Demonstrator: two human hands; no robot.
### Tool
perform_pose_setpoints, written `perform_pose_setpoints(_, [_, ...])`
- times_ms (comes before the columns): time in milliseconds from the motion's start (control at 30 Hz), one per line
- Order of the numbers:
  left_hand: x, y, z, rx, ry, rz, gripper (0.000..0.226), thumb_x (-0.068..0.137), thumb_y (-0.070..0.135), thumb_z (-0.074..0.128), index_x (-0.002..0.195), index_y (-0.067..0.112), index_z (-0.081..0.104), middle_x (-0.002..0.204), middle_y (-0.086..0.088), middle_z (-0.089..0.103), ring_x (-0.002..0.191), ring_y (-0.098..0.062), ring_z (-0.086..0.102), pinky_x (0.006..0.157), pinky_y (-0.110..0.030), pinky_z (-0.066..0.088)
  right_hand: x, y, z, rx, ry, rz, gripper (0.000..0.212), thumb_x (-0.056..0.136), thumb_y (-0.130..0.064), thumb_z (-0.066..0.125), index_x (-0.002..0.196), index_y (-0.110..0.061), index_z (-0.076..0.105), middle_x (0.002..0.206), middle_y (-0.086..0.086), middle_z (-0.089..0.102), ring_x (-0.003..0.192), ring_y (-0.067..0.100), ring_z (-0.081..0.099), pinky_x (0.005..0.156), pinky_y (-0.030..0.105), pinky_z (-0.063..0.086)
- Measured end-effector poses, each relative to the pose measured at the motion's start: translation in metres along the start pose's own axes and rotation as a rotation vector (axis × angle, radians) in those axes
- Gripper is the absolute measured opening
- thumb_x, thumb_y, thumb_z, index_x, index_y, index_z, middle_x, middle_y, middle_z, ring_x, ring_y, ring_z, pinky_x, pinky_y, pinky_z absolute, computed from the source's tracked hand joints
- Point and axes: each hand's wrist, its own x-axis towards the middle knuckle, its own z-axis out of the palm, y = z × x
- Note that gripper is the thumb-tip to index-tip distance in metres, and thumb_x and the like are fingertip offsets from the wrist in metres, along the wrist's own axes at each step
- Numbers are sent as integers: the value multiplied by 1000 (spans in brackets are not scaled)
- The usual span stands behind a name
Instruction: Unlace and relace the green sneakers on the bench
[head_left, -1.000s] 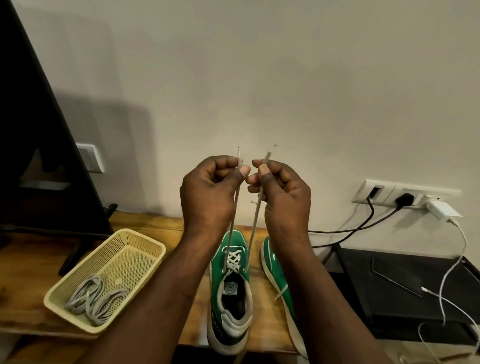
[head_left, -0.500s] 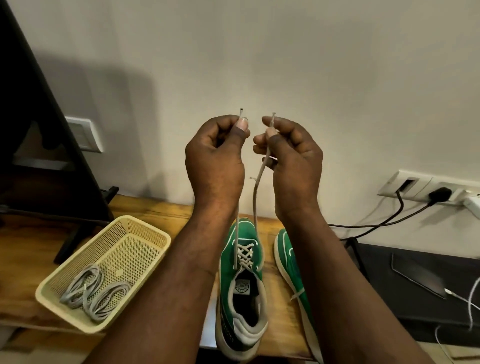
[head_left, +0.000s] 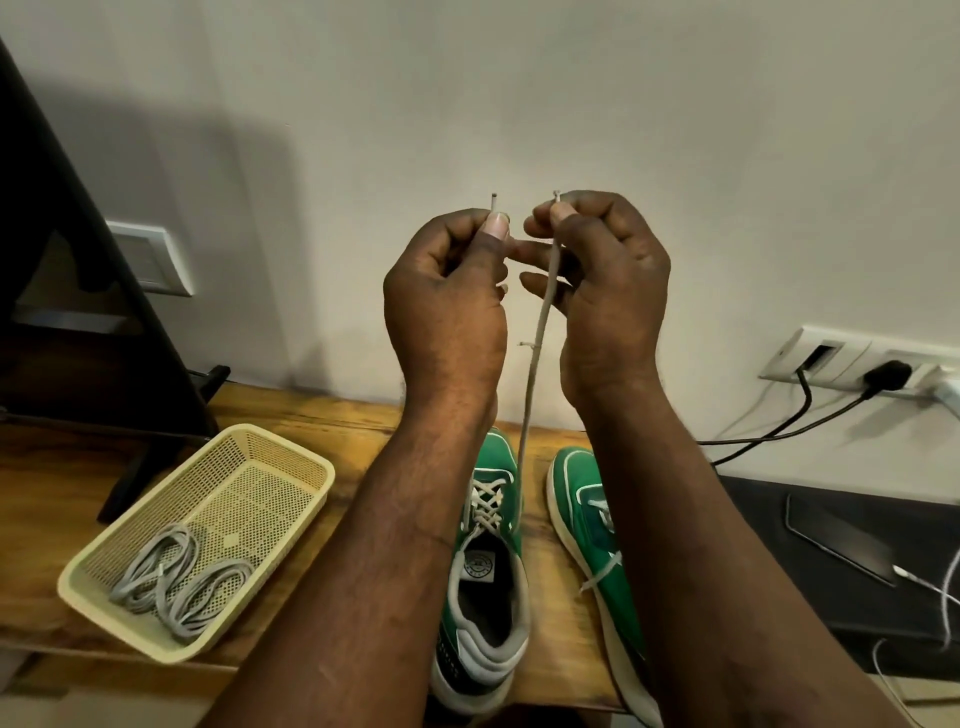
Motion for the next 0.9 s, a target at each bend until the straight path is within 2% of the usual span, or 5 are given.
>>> perform_pose_setpoints(233, [-6,3,7,45,-4,43,15,104,21,62,97,24,74,88,3,78,85,-16,76,82,-48,65,0,0,-3,82,-5,19,18,106,-12,55,99,-10,72,101,18,77,92,37,77,69,33,59])
perform_pose_setpoints(433, [-6,3,7,84,1,64,16,104,25,61,92,31,71,85,4,77,82,-17,76,80,-53,64,-1,2,-5,65,-8,14,20,106,-14,54,101,-10,73,101,16,77,94,36,77,71,36,59])
perform_pose_setpoints(533, [-6,3,7,86,-4,66,16,103,25,61,92,31,71,85,3,77,81,-19,77,79,-54,64,-2,2,-5,53,-7,11,21,106,-13,54,101,-10,73,100,15,78,92,34,77,69,33,59])
perform_pose_setpoints(767, [-5,-1,3,84,-66,62,13,103,24,64,99,25,76,90,2,77,85,-16,76,79,-49,65,0,5,-6,29,0,16,19,107,-17,57,103,-10,74,97,11,78,90,32,78,67,32,58])
perform_pose_setpoints(900, [-5,-7,-6,5,-143,-46,9,98,16,73,102,18,81,90,1,78,76,-10,70,75,-33,62,-3,19,-14,-130,8,67,10,99,-19,71,105,-14,78,90,5,78,75,21,76,66,30,54])
